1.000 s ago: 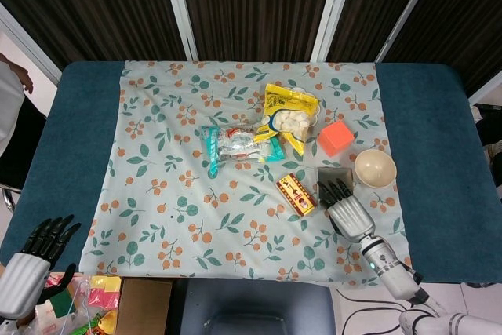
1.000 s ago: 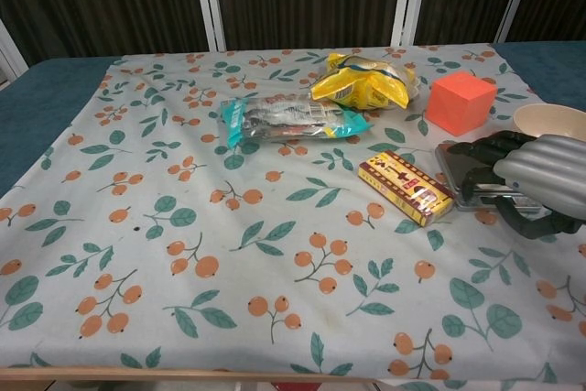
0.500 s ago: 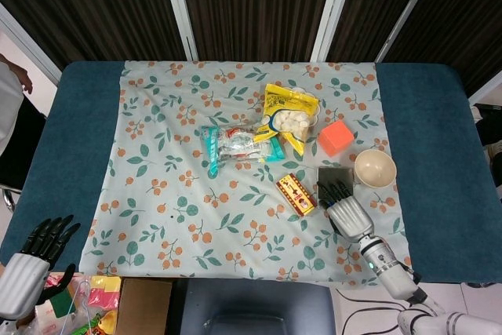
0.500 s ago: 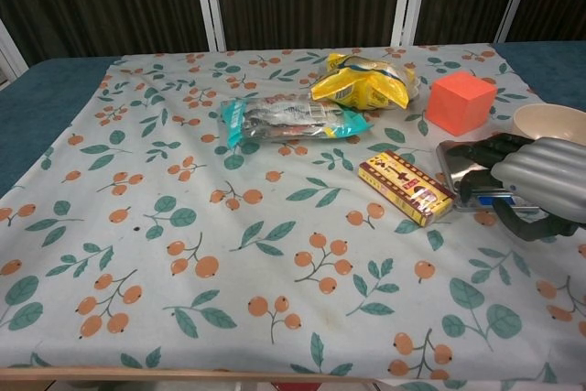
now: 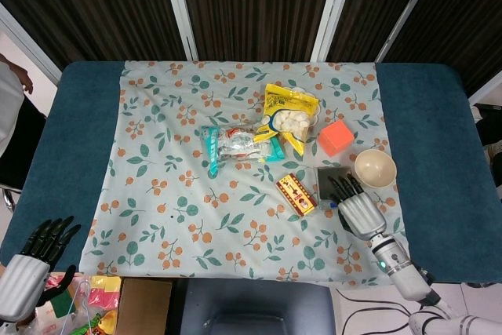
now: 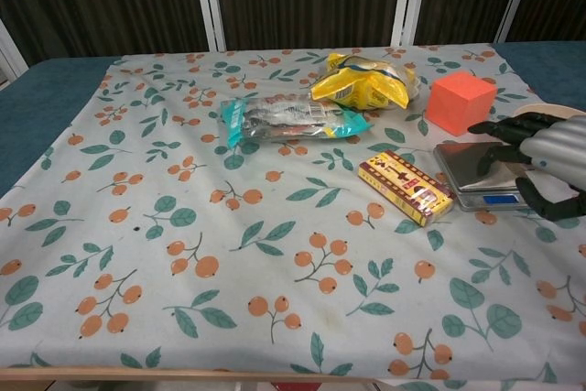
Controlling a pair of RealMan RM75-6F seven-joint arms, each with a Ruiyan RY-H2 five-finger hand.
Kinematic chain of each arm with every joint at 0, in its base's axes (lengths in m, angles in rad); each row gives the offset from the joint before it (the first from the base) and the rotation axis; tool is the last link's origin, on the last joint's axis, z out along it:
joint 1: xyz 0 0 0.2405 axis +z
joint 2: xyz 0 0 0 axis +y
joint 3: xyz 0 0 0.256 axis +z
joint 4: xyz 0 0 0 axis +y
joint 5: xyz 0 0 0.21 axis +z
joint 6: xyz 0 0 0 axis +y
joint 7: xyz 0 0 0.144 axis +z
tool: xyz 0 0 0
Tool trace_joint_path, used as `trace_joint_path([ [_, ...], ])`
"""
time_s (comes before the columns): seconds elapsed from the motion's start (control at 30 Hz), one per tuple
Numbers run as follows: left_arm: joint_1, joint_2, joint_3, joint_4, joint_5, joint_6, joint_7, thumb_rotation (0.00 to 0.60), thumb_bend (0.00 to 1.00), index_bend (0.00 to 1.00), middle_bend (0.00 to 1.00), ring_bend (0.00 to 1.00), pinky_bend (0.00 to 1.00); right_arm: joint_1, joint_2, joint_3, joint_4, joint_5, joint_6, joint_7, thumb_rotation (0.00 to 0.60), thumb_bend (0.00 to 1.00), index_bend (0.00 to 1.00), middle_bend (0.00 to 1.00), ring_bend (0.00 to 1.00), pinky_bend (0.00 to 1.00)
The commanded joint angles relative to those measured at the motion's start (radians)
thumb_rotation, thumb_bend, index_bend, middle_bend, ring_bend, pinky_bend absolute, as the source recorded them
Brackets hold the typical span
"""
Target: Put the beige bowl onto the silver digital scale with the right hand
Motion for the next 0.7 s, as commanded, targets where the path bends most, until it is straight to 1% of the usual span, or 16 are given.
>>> trace_joint_path([
  [0.03,0.001,0.000,0.000,0.000,0.002,0.003,-0.001,0.600,0.45,0.00,0.00,0.01,0.09,-0.008,0.028,0.010,-0.023,0.000,0.022,0.022,0.600,0.78,0.36,0.00,0.00,0.00],
  [0.13,0.003,0.001,0.000,0.001,0.002,0.007,-0.003,0.600,0.45,0.00,0.00,0.01,0.09,-0.019,0.057,0.020,-0.034,0.008,0.046,0.038,0.600,0.57,0.32,0.00,0.00,0.00],
  [0.23,0.002,0.001,0.000,0.002,0.000,0.005,-0.004,0.600,0.45,0.00,0.00,0.01,0.09,-0.025,0.082,0.038,-0.027,0.039,0.051,0.047,0.600,0.43,0.30,0.00,0.00,0.00],
  [0.3,0.001,0.001,-0.001,0.002,-0.002,0.003,-0.002,0.600,0.45,0.00,0.00,0.01,0.09,-0.021,0.089,0.052,-0.006,0.067,0.035,0.052,0.600,0.38,0.29,0.00,0.00,0.00],
  [0.4,0.001,0.000,-0.001,0.000,-0.003,0.000,0.002,0.600,0.45,0.00,0.00,0.01,0.09,-0.006,0.083,0.068,0.054,0.110,-0.006,0.054,0.600,0.37,0.30,0.00,0.00,0.00],
  [0.5,0.000,-0.002,-0.003,-0.001,-0.006,-0.005,0.009,0.600,0.45,0.00,0.00,0.01,0.09,0.011,0.043,0.075,0.150,0.144,-0.050,0.056,0.600,0.37,0.32,0.00,0.00,0.00],
  [0.63,-0.001,-0.003,-0.005,-0.003,-0.014,-0.012,0.014,0.600,0.45,0.00,0.00,0.01,0.09,0.035,-0.026,0.079,0.279,0.165,-0.104,0.089,0.600,0.37,0.40,0.00,0.00,0.00],
  [0.7,-0.002,-0.004,-0.007,-0.003,-0.017,-0.015,0.014,0.600,0.45,0.00,0.00,0.01,0.09,0.043,-0.051,0.080,0.320,0.162,-0.113,0.105,0.600,0.37,0.44,0.00,0.00,0.00],
])
